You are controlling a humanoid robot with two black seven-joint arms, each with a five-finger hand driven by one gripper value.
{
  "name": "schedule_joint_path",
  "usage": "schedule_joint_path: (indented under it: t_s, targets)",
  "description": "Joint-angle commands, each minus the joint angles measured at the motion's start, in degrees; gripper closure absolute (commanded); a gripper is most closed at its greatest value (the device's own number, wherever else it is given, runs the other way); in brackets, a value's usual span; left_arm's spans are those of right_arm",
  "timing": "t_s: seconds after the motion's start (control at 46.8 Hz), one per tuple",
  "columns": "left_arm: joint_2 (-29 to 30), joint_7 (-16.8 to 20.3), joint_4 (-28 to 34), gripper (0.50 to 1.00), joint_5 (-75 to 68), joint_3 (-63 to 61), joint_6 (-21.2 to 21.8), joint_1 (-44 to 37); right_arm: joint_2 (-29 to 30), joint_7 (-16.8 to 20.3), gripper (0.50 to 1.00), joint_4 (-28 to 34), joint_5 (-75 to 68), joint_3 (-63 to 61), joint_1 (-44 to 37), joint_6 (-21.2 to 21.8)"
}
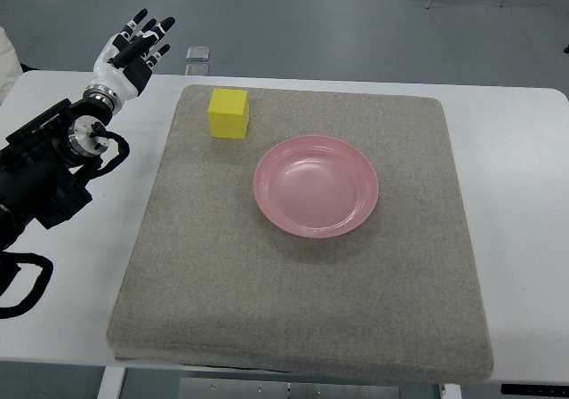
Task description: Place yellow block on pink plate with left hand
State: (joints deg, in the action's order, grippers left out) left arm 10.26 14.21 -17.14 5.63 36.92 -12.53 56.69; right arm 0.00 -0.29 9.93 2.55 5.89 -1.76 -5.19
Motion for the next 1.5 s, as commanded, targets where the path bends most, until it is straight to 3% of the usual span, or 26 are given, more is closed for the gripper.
schedule_joint_path:
  t_s: [0.0,1.325,1.475]
  targets:
    - [0.02,0.03,0.0,0.508,0.08,0.0,-0.04,0.0,0.0,-0.06,0.576,0.0,0.0,-0.01,0.0,0.0]
    - [2.56,-0.32,-0.71,0.519,-1.24,-0.79,0.31,3.95,0.0,0.03,0.576,0.0,0.0,-0.01,0.0,0.0]
    - [5.37,-0.32,-6.14,0.519,-5.63,-3.43,0.22,4.92,0.0,-0.06,0.576,0.0,0.0,-0.01,0.0,0.0]
